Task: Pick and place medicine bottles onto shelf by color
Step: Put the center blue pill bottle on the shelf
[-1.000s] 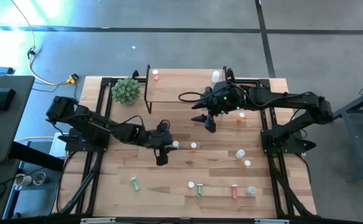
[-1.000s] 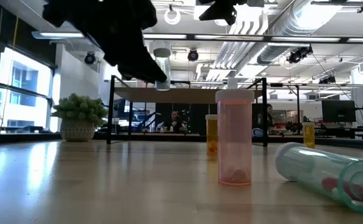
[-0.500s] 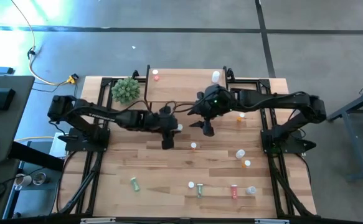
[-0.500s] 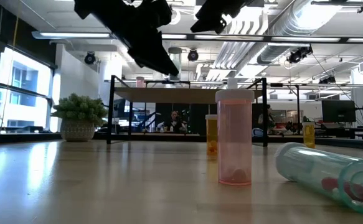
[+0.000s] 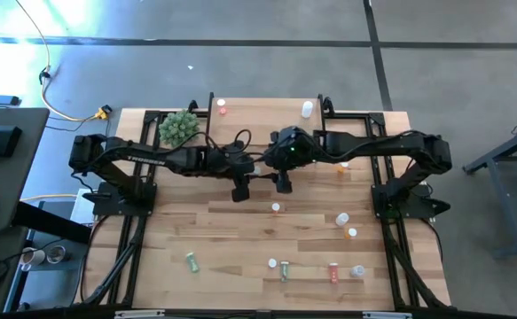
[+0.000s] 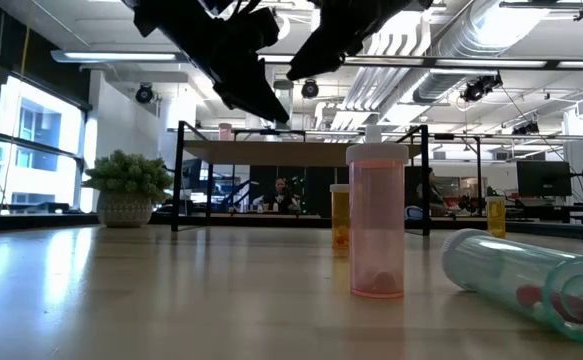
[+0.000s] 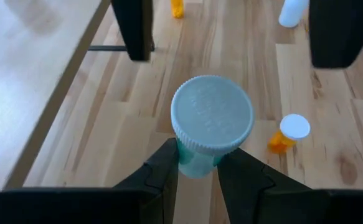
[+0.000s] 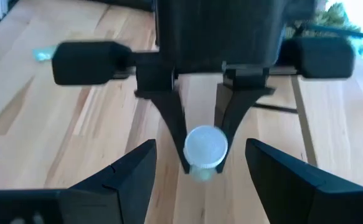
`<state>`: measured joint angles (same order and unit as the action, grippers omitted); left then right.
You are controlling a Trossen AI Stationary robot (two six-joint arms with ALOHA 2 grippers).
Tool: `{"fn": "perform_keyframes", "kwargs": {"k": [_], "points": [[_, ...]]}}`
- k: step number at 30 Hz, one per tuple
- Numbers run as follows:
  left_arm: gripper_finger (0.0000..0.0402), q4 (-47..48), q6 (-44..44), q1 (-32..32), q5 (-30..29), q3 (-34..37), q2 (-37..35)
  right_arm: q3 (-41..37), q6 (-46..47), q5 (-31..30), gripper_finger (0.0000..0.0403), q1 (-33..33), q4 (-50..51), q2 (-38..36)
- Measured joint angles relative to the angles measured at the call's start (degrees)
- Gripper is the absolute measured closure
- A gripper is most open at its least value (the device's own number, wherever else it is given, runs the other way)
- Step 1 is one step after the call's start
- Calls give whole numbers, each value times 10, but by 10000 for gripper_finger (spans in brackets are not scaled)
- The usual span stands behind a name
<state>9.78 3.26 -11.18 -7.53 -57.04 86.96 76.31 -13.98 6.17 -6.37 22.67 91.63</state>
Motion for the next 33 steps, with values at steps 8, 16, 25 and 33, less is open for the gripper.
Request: {"fn": "perform_keyframes", "kwargs": {"k": [8,16,25,33], "points": [[314,-2,-5,-1,0,0,0,0,0,0,165,0,-24,23],[314,-3,-15,0,0,0,0,0,15,-1,189,0,-32,25],[314,-8,-26,0,21,0,0,0,15,-26,201,0,-26,28],[314,-27,-26,0,22,0,0,0,15,-26,220,0,-21,28]]}}
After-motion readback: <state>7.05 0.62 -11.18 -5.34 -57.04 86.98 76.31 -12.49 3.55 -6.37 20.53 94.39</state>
